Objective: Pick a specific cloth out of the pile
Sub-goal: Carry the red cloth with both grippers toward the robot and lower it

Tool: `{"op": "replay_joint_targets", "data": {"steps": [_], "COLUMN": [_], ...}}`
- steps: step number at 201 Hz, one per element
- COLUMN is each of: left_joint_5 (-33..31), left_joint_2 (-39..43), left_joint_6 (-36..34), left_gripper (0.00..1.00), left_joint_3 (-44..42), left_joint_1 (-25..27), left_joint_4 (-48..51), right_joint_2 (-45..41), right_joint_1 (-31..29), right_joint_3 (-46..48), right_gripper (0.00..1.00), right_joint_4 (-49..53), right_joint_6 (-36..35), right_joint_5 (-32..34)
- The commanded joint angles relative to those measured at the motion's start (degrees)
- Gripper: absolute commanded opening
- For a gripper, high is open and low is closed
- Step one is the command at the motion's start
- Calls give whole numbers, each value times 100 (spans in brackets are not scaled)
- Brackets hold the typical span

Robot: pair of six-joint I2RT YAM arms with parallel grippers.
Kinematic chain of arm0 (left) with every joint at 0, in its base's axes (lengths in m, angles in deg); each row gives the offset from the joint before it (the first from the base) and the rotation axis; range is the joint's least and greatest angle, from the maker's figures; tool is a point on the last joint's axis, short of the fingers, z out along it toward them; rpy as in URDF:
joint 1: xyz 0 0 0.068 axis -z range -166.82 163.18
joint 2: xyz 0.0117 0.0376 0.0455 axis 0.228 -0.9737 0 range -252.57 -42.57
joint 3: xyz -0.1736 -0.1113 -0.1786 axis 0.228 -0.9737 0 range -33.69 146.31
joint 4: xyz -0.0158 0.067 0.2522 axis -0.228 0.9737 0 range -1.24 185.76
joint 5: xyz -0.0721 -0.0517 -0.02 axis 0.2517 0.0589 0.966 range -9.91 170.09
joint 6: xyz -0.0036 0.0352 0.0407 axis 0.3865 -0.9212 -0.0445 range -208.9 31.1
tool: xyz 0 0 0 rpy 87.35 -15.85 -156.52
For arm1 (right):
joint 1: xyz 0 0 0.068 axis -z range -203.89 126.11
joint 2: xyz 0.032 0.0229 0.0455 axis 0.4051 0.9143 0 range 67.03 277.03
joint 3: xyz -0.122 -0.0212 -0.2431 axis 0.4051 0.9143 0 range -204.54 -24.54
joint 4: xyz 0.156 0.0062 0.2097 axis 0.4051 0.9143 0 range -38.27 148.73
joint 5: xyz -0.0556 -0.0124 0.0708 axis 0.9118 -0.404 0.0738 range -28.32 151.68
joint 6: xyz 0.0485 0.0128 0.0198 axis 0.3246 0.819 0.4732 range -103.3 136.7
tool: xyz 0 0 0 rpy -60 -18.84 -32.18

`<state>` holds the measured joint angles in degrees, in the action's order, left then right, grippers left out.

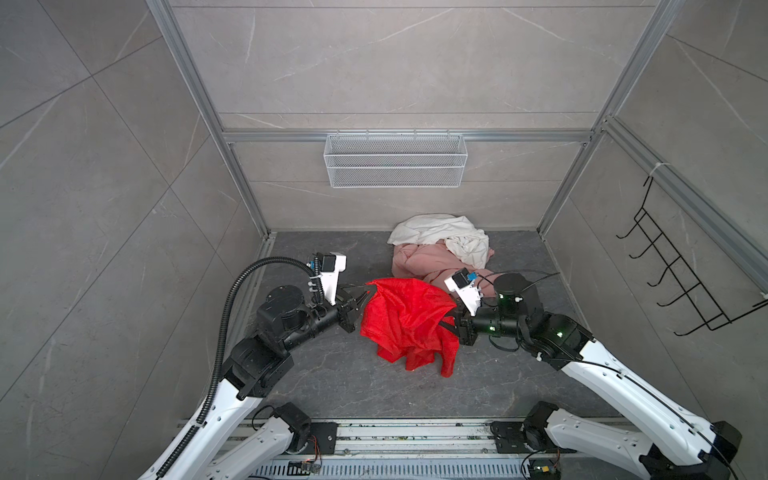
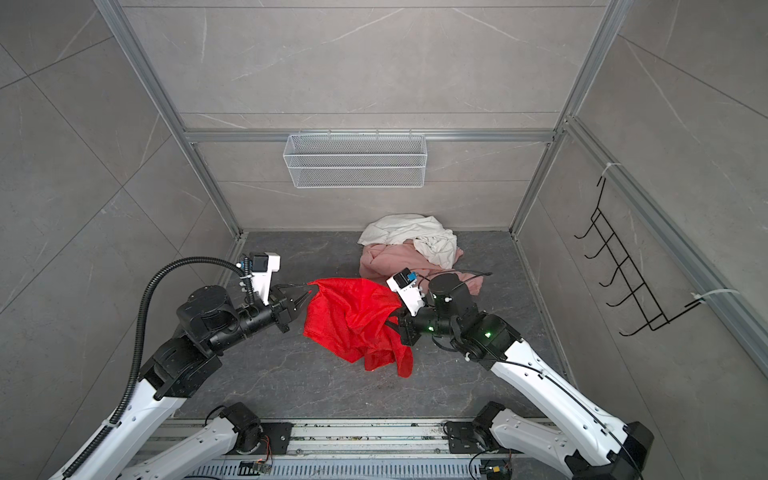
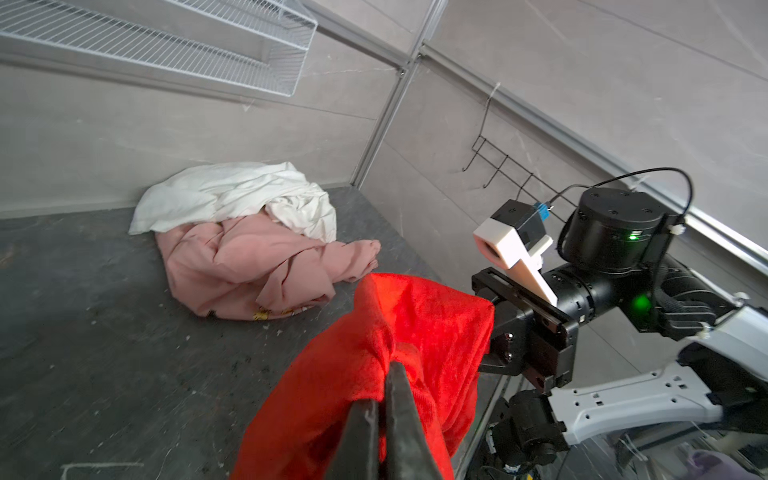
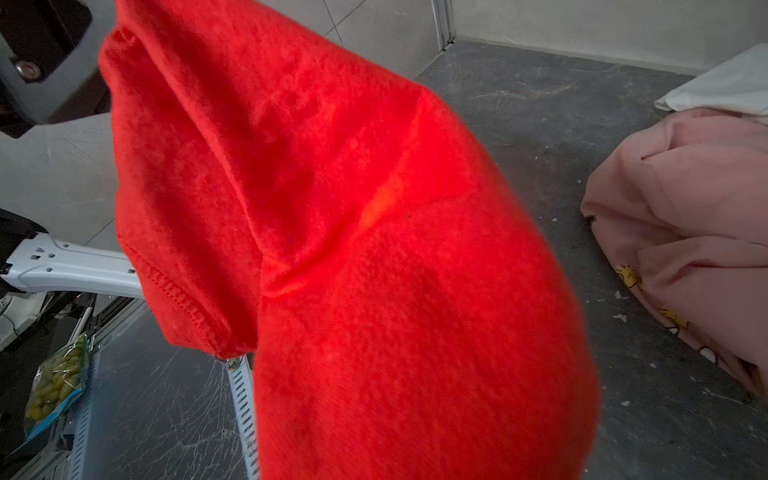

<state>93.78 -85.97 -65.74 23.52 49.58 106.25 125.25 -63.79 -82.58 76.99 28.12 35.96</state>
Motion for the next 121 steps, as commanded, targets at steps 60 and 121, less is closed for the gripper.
{"op": "replay_joint_targets", "data": {"steps": [60,121], "left_joint_5": [-701,-710], "left_joint_2": [194,67], "left_joint_6": [-283,-255], "left_gripper": [0,0], "left_joint_3": [-609,-1043], "left_joint_1": [16,12], "left_joint_4": [448,338], "right_joint_2": [592,825], "right_joint_1": [-27,-16], "right_joint_3": [731,1152], "right_gripper": [0,0], "right_joint_4": [-1261,-1536], "right_joint_6": [238,247], "right_joint_5": [-189,-9]}}
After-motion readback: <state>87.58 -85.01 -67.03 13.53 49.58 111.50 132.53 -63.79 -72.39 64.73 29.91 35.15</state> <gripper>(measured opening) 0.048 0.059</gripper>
